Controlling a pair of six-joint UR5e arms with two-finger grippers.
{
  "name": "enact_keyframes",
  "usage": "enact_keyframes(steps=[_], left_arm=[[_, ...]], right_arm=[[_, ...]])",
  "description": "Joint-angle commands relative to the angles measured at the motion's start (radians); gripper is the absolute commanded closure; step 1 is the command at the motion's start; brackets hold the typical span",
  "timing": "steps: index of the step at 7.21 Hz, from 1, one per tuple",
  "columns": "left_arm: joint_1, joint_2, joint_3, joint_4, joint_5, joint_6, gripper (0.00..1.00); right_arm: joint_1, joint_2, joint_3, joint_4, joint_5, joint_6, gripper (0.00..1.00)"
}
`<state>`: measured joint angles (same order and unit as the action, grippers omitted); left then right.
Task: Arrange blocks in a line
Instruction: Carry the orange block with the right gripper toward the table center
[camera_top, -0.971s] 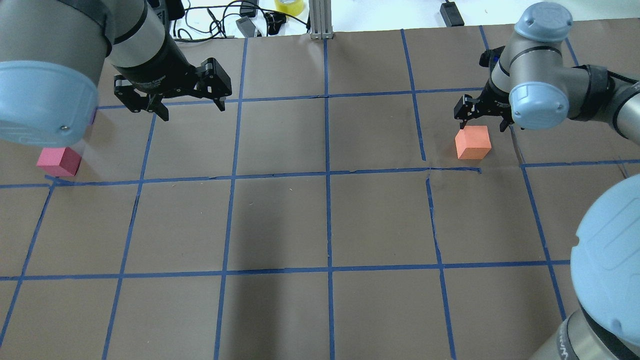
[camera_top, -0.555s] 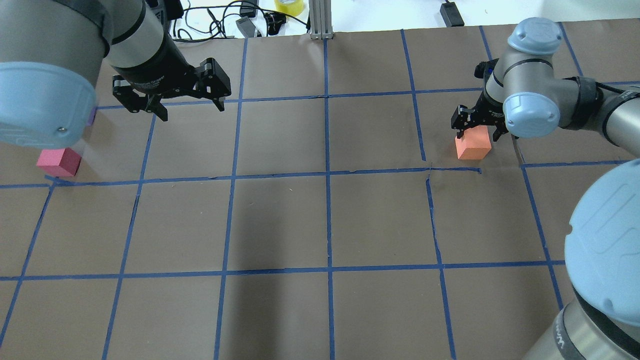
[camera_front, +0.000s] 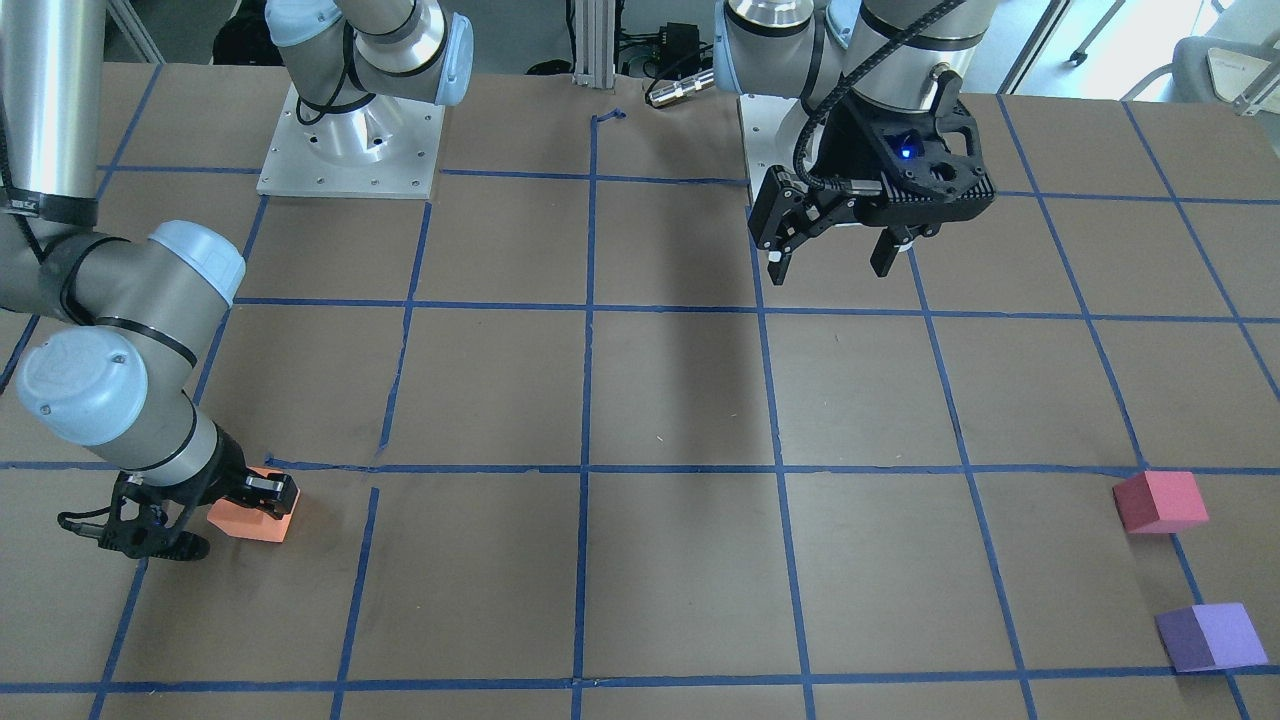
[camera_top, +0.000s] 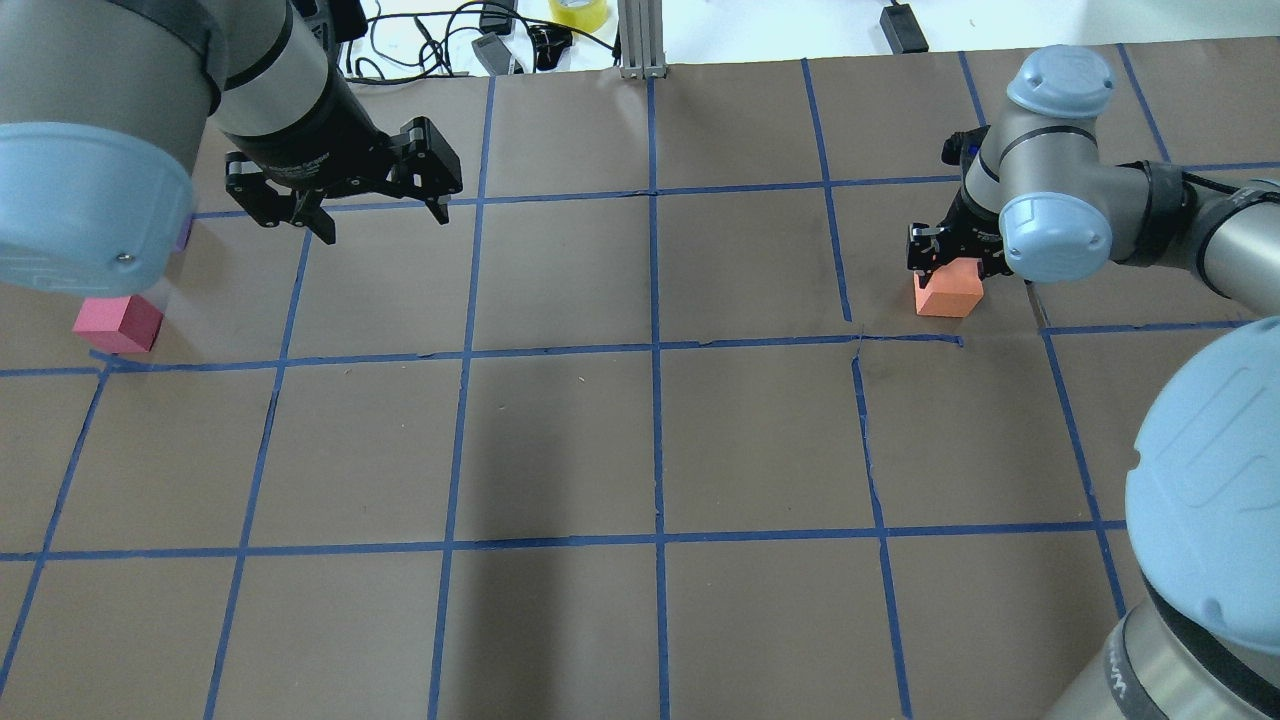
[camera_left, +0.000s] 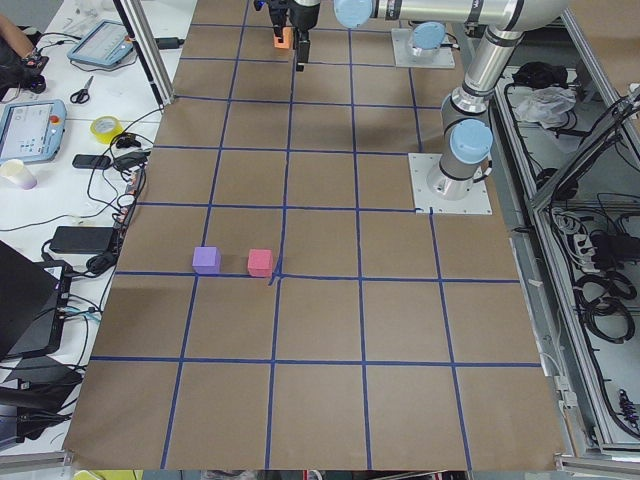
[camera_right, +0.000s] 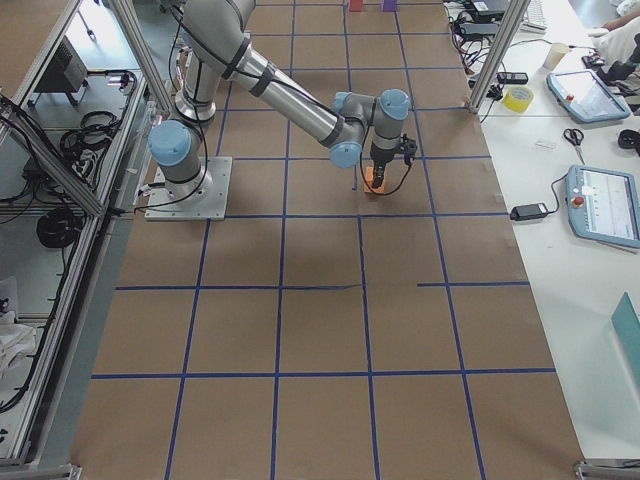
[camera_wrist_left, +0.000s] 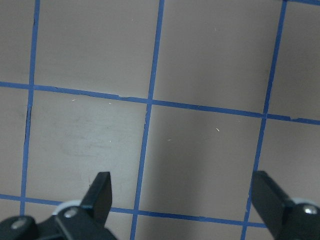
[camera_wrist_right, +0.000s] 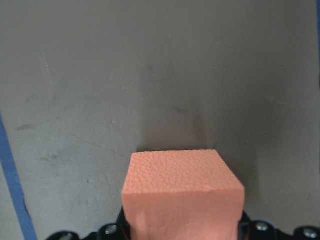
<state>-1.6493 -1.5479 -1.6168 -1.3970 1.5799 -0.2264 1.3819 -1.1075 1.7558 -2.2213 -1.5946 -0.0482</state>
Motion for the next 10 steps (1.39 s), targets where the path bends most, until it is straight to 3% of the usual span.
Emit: enact_keyframes(steps=[1,4,6,8,10], left_arm=[[-0.001,0.002,0.000,0.000,0.000,-0.001,0.00],[-0.001,0.002,0.000,-0.002,0.002,-0.001,0.00],[-0.001,-0.009,0.000,-0.002,0.003,-0.001,0.00],[-0.001,-0.003,-0.002,-0.002,0.003,-0.002,0.00],[-0.001,0.002,0.000,-0.002,0.002,-0.002,0.00]], right_arm=[[0.119,-0.061,-0.004,0.006,-0.008,0.017,0.73],[0.390,-0.029,-0.070,-0.046,0.001,0.325,0.70],[0.520,0.093,-0.189,-0.046,-0.001,0.540,0.66],[0.549,0.213,-0.374,0.009,0.002,0.561,0.63],[0.572,0.265,-0.398,0.063,-0.001,0.542,0.63]])
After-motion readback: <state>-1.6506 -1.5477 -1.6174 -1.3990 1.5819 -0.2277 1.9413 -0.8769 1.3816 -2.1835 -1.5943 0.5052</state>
